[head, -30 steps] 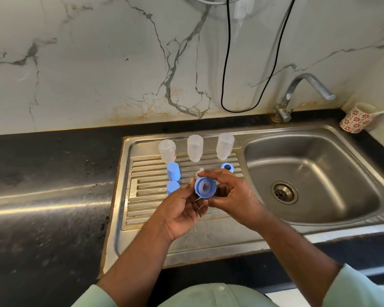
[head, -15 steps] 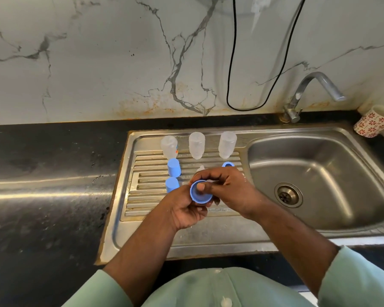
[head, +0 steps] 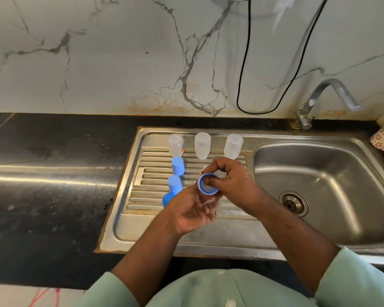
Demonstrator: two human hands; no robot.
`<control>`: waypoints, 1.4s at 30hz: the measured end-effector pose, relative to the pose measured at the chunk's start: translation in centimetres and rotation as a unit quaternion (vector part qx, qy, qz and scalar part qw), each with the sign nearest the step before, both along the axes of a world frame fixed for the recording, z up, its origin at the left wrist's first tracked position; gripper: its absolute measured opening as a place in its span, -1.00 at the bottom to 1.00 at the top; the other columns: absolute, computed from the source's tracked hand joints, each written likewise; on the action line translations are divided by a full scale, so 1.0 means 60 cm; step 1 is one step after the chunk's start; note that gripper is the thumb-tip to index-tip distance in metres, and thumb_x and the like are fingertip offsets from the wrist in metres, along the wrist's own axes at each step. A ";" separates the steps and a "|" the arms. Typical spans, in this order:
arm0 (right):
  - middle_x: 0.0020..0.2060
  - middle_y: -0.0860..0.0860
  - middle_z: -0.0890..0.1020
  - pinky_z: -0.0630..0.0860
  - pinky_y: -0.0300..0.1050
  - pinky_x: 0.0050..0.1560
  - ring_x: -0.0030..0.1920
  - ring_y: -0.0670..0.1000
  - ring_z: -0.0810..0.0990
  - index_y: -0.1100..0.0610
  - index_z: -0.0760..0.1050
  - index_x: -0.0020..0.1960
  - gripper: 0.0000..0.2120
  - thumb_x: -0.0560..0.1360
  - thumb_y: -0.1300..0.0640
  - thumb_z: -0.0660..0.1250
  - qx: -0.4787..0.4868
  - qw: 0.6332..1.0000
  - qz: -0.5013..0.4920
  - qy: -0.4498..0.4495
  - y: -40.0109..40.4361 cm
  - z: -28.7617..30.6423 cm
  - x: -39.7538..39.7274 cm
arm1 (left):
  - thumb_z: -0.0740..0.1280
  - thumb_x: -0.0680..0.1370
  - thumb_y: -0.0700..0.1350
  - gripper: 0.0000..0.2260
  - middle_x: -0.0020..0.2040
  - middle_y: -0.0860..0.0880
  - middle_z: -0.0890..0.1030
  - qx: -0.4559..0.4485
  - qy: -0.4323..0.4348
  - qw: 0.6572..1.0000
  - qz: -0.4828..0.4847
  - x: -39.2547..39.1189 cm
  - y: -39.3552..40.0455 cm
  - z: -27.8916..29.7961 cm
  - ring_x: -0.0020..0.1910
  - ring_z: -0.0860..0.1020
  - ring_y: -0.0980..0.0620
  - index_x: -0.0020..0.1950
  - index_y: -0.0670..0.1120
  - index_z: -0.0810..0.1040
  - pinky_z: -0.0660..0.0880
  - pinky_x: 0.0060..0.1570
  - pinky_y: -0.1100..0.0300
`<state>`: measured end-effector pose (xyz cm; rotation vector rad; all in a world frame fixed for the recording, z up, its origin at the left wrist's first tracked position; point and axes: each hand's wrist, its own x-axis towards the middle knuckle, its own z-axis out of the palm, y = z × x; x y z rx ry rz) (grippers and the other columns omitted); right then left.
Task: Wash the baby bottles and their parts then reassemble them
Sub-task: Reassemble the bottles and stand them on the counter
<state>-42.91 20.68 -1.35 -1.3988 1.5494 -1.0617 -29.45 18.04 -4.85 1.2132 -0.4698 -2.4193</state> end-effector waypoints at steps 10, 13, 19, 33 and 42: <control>-0.21 -0.11 0.60 0.49 -0.42 -0.21 -0.17 -0.18 0.57 0.10 0.54 -0.13 -0.90 0.48 0.27 0.42 -0.034 0.999 -0.009 0.029 -0.016 0.008 -0.007 | 0.33 0.53 -0.11 -0.81 0.19 -0.22 0.62 -0.045 0.141 0.982 0.118 -0.015 0.018 -0.018 0.26 0.57 -0.16 0.03 -0.17 0.66 0.56 0.11 -0.22; -0.20 -0.03 0.61 0.48 -0.40 -0.21 -0.20 -0.21 0.56 0.18 0.55 -0.14 -0.91 0.45 0.33 0.42 -0.045 0.999 -0.005 -0.004 -0.018 0.003 0.000 | 0.29 0.56 -0.20 -0.86 0.01 -0.20 0.68 -0.071 0.102 0.974 0.190 -0.027 0.007 -0.020 -0.02 0.68 -0.08 0.06 -0.20 0.60 0.64 -0.03 0.03; -0.12 -0.01 0.60 0.50 -0.17 -0.12 -0.19 -0.10 0.53 -0.08 0.51 -0.21 -0.74 0.44 0.28 0.42 -0.034 0.998 -0.057 -0.020 -0.017 -0.024 0.024 | 0.29 0.61 -0.22 -0.87 -0.08 -0.20 0.62 -0.099 -0.008 0.957 0.272 -0.041 -0.006 -0.023 -0.09 0.62 -0.07 0.13 -0.21 0.55 0.60 -0.08 0.11; -0.16 0.11 0.71 0.67 0.03 -0.13 -0.17 0.12 0.71 0.17 0.61 0.01 -0.91 0.53 0.28 0.36 0.138 0.979 -0.026 -0.148 -0.019 0.010 -0.004 | 0.27 0.62 -0.14 -0.86 0.06 -0.18 0.64 -0.082 -0.037 0.992 0.090 -0.014 -0.009 0.014 0.05 0.62 -0.13 0.04 -0.13 0.61 0.55 0.05 -0.12; -0.23 0.08 0.71 0.63 -0.11 -0.27 -0.29 0.04 0.69 0.11 0.64 -0.04 -0.91 0.47 0.16 0.47 0.112 0.977 -0.067 -0.168 0.003 0.045 0.006 | 0.43 0.36 -0.06 -0.63 0.06 -0.21 0.66 -0.187 0.086 0.964 0.165 -0.023 0.014 0.016 0.05 0.64 -0.14 0.13 -0.14 0.61 0.59 0.10 -0.05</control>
